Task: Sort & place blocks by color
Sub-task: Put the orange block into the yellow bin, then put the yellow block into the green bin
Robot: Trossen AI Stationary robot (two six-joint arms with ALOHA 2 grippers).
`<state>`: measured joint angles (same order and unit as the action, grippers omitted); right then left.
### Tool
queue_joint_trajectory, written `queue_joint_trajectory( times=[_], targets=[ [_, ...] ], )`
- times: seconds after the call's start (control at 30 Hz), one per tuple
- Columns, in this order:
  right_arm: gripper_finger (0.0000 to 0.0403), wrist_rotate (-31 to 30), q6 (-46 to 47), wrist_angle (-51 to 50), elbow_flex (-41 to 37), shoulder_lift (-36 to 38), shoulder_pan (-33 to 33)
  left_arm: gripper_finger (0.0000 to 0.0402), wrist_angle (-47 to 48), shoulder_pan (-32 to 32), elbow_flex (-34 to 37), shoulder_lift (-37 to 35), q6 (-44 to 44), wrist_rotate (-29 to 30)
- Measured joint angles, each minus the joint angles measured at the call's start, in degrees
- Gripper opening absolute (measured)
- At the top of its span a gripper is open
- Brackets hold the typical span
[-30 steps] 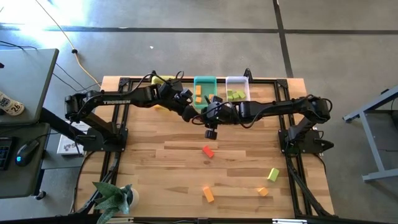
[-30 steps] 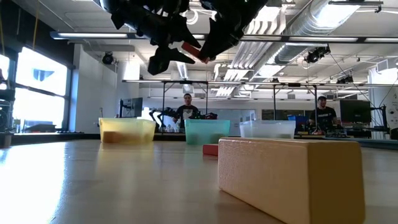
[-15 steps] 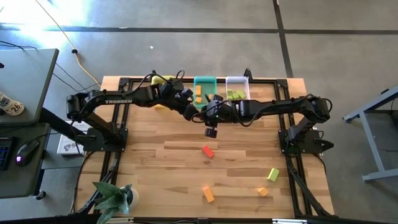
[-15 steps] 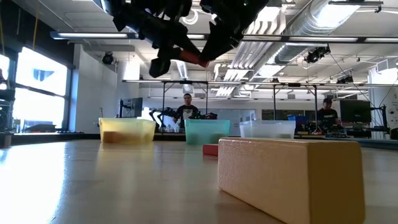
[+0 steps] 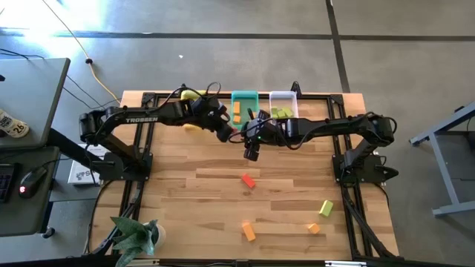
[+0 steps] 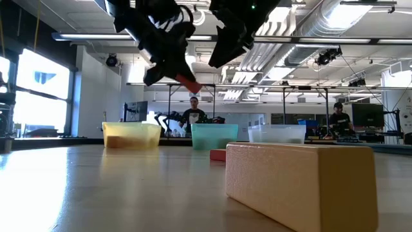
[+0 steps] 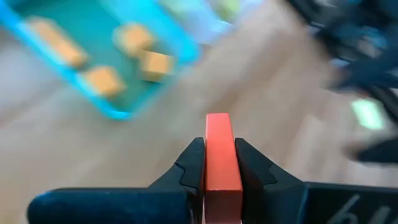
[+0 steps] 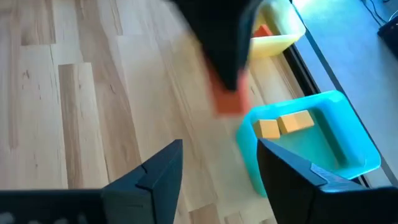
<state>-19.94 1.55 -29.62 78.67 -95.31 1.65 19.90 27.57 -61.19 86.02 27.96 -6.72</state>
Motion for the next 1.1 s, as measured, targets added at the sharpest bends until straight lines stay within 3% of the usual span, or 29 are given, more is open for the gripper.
queue_joint_trajectory(
  times=[0.57,0.83,1.1],
  targets=[
    [0.0193,0.51,-0.03,-2.49,0.00,0.00,0.49,0.0036,14.08,11.90,0.00,-0.02,-6.15,27.95],
    [0.0193,3.22,-0.40,-2.94,0.00,0.00,2.46,0.0044,18.23,11.79,0.05,0.79,-5.86,31.43],
    [0.0193,3.89,-0.48,-3.90,0.00,0.00,2.60,0.0109,18.20,11.72,0.07,1.38,-5.69,30.44]
  ],
)
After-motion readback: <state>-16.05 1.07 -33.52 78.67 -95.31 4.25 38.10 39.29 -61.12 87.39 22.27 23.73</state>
